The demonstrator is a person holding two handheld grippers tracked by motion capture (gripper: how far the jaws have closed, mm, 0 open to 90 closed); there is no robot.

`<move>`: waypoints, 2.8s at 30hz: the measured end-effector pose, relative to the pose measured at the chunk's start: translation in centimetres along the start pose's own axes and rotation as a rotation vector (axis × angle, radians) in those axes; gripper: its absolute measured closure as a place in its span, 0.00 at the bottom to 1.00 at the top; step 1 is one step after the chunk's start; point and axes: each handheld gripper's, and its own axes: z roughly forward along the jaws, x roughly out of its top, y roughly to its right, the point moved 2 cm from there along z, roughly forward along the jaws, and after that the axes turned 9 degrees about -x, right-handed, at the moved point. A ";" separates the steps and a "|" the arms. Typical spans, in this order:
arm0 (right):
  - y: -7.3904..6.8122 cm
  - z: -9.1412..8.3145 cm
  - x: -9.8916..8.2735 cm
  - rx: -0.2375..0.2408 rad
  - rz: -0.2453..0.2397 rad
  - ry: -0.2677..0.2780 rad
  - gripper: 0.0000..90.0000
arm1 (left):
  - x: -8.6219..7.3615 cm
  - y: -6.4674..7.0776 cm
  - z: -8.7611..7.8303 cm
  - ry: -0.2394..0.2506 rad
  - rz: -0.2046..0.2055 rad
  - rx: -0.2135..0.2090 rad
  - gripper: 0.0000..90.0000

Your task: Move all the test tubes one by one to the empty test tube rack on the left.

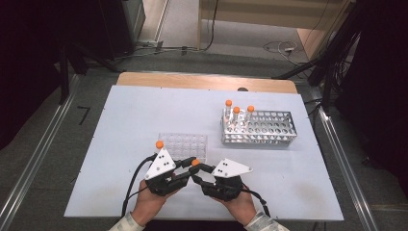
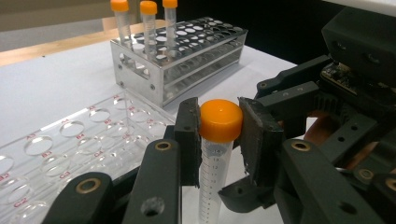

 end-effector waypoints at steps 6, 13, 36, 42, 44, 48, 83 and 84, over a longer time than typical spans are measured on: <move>0.5 -0.4 0.1 -0.008 0.002 0.008 0.40 | 0.4 -0.2 -0.6 0.014 -0.011 0.006 0.78; 1.4 -1.4 0.1 -0.014 0.017 0.017 0.37 | 1.1 -0.7 -1.9 0.036 -0.033 0.028 0.78; 3.9 -2.7 -0.3 -0.084 0.080 0.015 0.32 | 3.4 -3.8 -5.7 0.119 0.002 0.201 0.78; 4.0 -2.7 -0.3 -0.090 0.081 0.011 0.32 | 3.4 -5.0 -6.1 0.130 -0.014 0.245 0.78; 3.9 -2.7 -0.3 -0.089 0.082 0.012 0.32 | 3.4 -5.4 -6.1 0.138 -0.021 0.251 0.78; 4.0 -2.6 -0.3 -0.093 0.085 0.010 0.32 | 3.2 -5.8 -5.8 0.131 -0.024 0.246 0.78; 4.3 -2.7 -0.3 -0.113 0.089 0.017 0.33 | 0.6 -5.7 -3.3 0.009 -0.007 0.247 0.62; 4.5 -2.7 -0.2 -0.122 0.088 0.018 0.33 | 0.6 -5.7 -3.3 0.011 -0.009 0.248 0.59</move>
